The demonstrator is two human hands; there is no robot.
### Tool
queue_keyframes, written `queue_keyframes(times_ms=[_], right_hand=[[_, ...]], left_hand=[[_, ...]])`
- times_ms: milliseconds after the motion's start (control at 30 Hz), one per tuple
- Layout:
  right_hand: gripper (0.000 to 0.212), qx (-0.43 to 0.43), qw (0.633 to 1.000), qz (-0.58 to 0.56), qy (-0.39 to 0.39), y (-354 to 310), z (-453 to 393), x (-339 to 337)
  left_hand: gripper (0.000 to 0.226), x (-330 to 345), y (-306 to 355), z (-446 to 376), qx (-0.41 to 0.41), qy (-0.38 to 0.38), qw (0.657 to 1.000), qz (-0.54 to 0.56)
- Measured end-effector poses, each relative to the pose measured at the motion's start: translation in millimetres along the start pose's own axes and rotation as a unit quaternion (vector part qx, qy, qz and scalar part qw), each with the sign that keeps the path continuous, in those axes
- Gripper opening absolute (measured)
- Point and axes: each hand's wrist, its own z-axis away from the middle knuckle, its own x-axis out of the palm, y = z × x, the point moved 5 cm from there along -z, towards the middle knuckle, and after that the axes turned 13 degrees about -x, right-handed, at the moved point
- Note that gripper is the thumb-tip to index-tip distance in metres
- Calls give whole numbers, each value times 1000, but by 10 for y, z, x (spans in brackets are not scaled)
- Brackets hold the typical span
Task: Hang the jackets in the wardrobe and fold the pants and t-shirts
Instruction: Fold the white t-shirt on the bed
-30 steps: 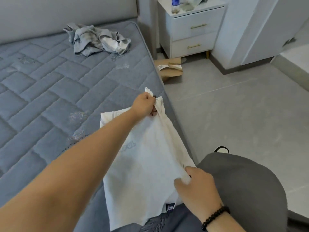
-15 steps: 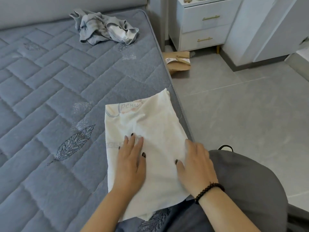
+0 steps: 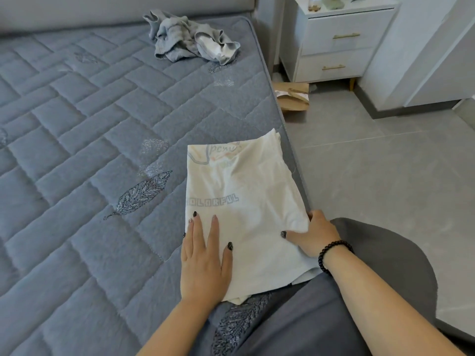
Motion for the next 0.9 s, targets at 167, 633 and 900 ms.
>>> queue_keyframes(times_ms=[167,633,900], right_hand=[[64,-38,997,-65,-21,-29,137,9],[28,-243,948,-110,172,-318,553,-306],[27,-191,919,-301,170,-535,471,-576]], left_hand=[[67,-91,-91,61,-49,5,994,99],[82,-722,-78,232,-154,-32,944,290],[46,-1153,-193,-425,-311,30,664,680]])
